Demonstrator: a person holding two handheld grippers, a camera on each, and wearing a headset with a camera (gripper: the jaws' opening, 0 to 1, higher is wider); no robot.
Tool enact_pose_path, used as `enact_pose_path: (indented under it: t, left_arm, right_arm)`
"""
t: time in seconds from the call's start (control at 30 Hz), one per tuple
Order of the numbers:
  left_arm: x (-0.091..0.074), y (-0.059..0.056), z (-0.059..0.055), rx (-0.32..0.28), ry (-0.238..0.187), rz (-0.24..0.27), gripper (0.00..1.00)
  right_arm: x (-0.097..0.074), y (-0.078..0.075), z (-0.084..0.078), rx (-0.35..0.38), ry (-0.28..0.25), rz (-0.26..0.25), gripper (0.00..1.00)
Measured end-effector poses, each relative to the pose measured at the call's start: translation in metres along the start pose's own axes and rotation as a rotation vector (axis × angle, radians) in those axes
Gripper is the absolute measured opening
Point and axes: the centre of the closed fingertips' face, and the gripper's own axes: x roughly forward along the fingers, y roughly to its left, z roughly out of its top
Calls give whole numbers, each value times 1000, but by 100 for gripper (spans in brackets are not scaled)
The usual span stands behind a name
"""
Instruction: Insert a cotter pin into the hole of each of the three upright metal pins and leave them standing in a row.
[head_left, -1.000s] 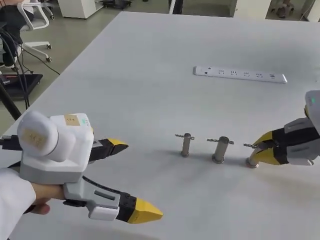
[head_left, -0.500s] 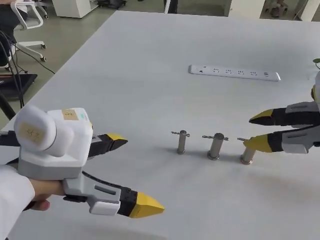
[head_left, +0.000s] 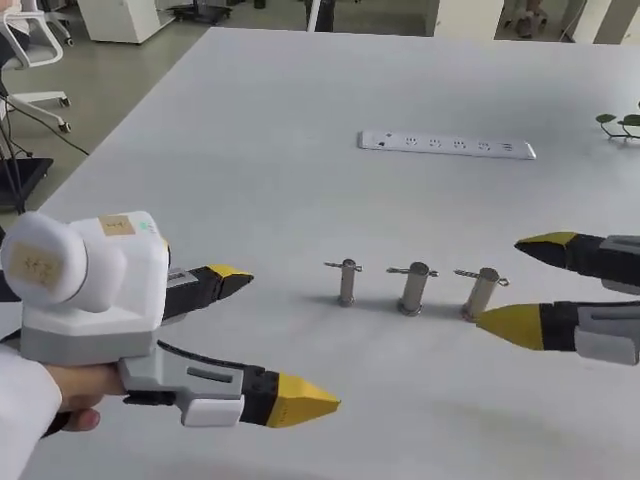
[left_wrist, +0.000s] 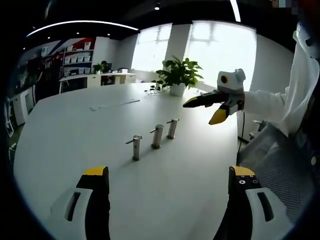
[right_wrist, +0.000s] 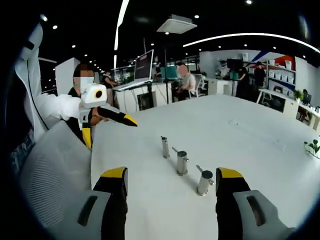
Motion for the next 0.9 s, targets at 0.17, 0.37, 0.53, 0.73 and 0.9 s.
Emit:
enact_pose_path:
  t: [0.17, 0.37, 0.53, 0.73, 0.9]
  left_arm:
    - [1, -3, 5, 9, -3, 10, 99]
    - [2, -10, 2, 13, 9, -5, 99]
    - [-3, -16, -3, -22, 5, -10, 99]
    - [-7, -20, -13, -49, 24, -6, 99]
    - [-9, -28, -18, -68, 38, -5, 99]
  right_arm:
    - [-7, 9, -21, 64, 47, -53, 72]
    - [-20, 23, -37, 127, 59, -83, 85]
    - [-33, 26, -41, 189, 34, -116, 96]
    - [-48, 17, -49, 235, 32, -176, 98]
    - [-55, 11, -56, 259, 57, -214, 98]
